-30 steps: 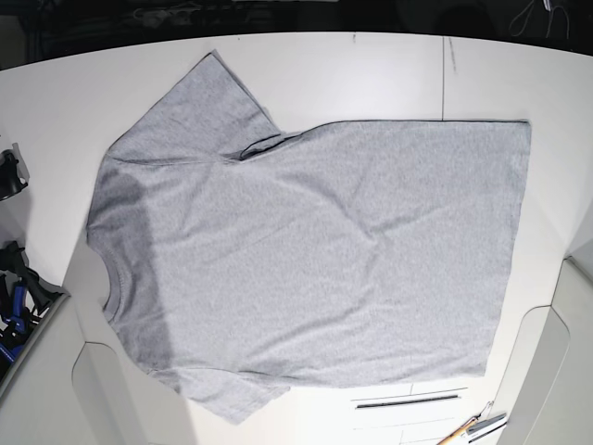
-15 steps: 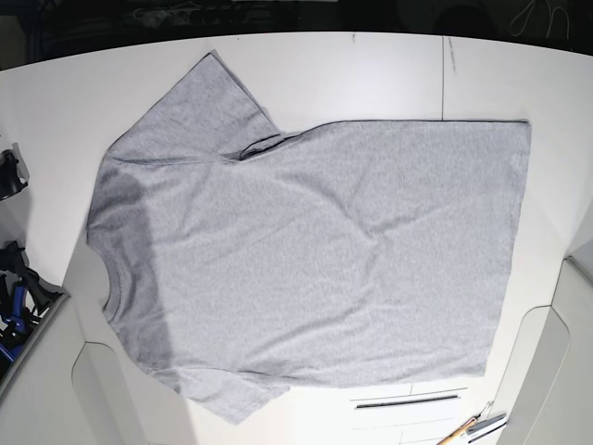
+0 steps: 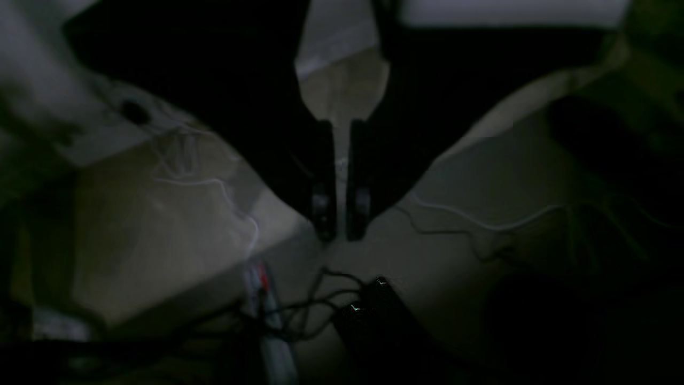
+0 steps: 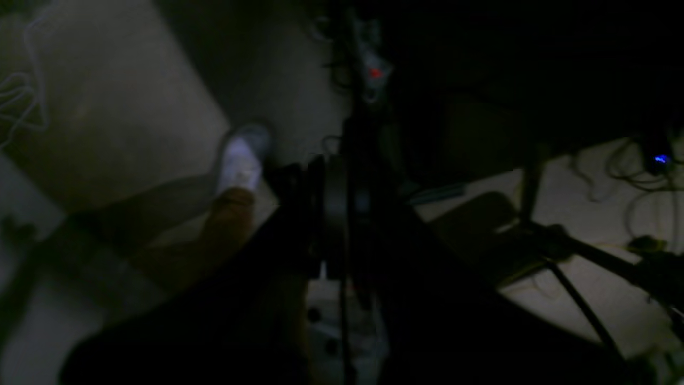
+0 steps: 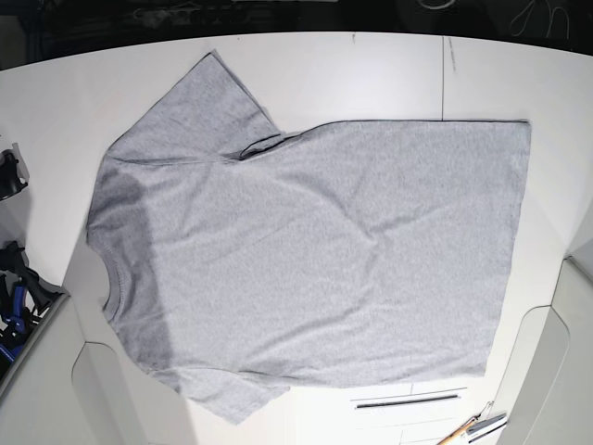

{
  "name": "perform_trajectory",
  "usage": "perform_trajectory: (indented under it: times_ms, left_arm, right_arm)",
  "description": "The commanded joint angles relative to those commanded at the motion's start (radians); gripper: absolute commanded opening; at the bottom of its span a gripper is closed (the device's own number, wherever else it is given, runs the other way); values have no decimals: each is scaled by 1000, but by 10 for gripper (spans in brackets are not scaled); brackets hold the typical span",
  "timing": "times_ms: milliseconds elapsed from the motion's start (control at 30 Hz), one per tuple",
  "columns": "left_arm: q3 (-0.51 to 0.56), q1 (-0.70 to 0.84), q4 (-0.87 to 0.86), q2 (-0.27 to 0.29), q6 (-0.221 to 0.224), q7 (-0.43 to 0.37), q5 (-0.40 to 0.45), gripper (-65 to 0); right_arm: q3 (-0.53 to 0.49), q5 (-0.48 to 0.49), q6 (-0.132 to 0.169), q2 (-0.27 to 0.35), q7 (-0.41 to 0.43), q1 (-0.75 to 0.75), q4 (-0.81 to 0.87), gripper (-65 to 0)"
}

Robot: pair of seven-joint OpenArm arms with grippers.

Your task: Fold the T-shirt properly

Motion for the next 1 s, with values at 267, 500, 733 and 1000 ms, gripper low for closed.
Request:
perform_trajectory:
  times_ms: [267,500,733,1000]
  left_arm:
    - [-185,6,100,0,-95,65,-151,-576]
    - [-286,5,110,0,-104,76,-248,-576]
    - [-356,5,110,0,-154,75,-320,-576]
    - [-393,4,139,0,-154,64,-333,-576]
  right_arm:
    - [1,7,-7,0,-105,0,165,-638]
    - [17,68,-8,0,-105,0,350,-639]
    - [268,244,12,-16,-96,5,504,-650]
    - [747,627,196,-208,-95,5,504,-650]
